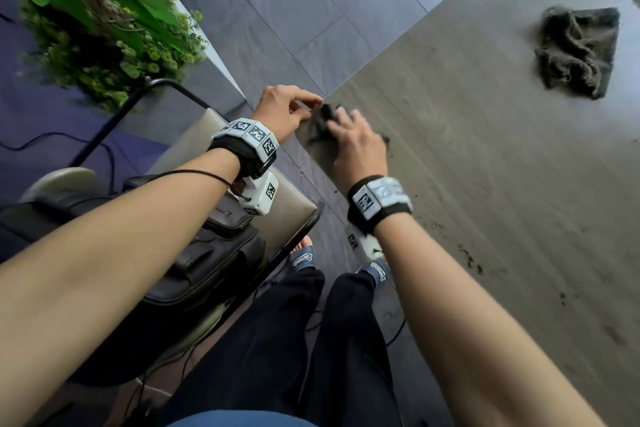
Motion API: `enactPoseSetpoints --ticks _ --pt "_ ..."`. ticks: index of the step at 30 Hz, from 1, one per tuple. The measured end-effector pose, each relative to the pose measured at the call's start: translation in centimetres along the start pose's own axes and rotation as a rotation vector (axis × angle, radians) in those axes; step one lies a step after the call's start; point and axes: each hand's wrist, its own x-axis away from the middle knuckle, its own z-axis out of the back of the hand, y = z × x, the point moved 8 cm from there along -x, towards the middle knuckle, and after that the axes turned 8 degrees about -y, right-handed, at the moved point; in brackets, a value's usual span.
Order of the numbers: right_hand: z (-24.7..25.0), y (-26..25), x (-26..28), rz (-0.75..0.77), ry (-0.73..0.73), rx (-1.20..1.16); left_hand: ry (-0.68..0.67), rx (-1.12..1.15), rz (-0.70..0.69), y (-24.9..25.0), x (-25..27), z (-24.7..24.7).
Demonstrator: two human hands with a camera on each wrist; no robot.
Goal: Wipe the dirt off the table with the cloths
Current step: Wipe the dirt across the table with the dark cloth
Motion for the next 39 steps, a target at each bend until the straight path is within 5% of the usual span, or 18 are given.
enactPoseSetpoints --ticks 6,9,13,16,21,23,34,39 --pt "-4.8 -5.1 7.4 0.342 -0.085 -0.033 -0.017 0.007 0.037 0.0 -0.2 -0.1" --pt "-4.2 -4.1 10.3 0.372 -0.045 -0.087 -0.020 0.014 0.076 -0.4 -0.3 -0.2" --pt "1.7 -0.3 9.8 0.229 0.290 -0.195 -0.022 0.033 0.105 -0.5 -0.1 -0.3" --pt "5.9 4.8 5.7 0.071 0.407 -0.226 -0.031 0.081 0.162 -0.7 0.1 -0.4" --pt "5.7 11.2 -0.7 -0.332 -0.001 -0.081 -0.056 -0.006 0.215 0.4 0.3 -0.5" --pt "4.9 10.5 -1.1 -0.373 -0.071 -0.022 -0.058 -0.045 0.215 0.8 0.4 -0.7" --pt "-2.1 -1.2 8.6 0.067 -0.050 0.129 -0.103 -0.209 0.246 2.3 0.9 -1.8" --pt "0.6 -1.0 10.0 0.164 -0.077 -0.136 -0.133 -0.304 0.206 3.1 1.3 -2.5"
